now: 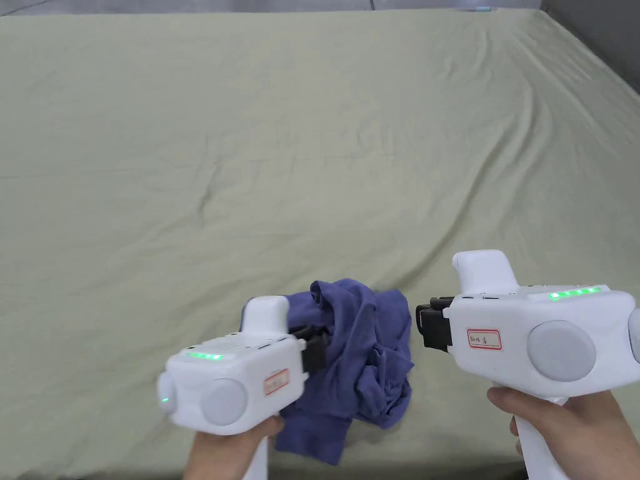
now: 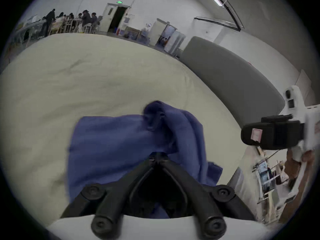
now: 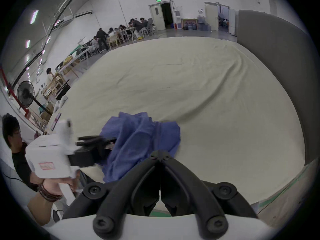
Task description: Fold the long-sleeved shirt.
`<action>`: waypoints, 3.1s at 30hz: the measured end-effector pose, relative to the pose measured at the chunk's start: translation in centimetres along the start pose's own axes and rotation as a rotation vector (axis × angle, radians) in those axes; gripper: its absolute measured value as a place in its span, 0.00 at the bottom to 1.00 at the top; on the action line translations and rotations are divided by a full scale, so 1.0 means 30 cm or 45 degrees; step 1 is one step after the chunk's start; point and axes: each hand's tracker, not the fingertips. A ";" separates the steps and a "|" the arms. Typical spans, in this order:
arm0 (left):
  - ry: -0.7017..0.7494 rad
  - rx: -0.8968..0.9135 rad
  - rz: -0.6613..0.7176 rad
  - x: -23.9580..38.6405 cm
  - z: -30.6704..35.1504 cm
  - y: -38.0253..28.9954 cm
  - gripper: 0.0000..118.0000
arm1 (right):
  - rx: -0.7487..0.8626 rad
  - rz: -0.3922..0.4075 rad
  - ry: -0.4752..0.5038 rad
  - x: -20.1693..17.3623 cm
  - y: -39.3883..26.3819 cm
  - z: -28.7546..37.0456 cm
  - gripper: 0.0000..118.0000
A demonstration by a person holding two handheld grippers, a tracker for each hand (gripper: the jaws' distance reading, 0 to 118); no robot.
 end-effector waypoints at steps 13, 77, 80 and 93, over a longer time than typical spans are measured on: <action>-0.170 -0.272 -0.142 0.377 -0.392 -0.071 0.00 | 0.047 -0.103 -0.144 0.155 -0.027 0.116 0.02; -0.201 0.170 0.476 -0.546 0.270 0.125 0.09 | 0.045 0.025 0.214 -0.223 0.128 -0.335 0.02; -0.120 0.203 0.436 -0.706 0.434 0.155 0.09 | 0.080 0.156 0.253 -0.384 0.188 -0.375 0.02; 0.224 0.280 0.485 -1.434 1.023 0.207 0.09 | 0.015 0.334 0.492 -0.871 0.259 -0.587 0.02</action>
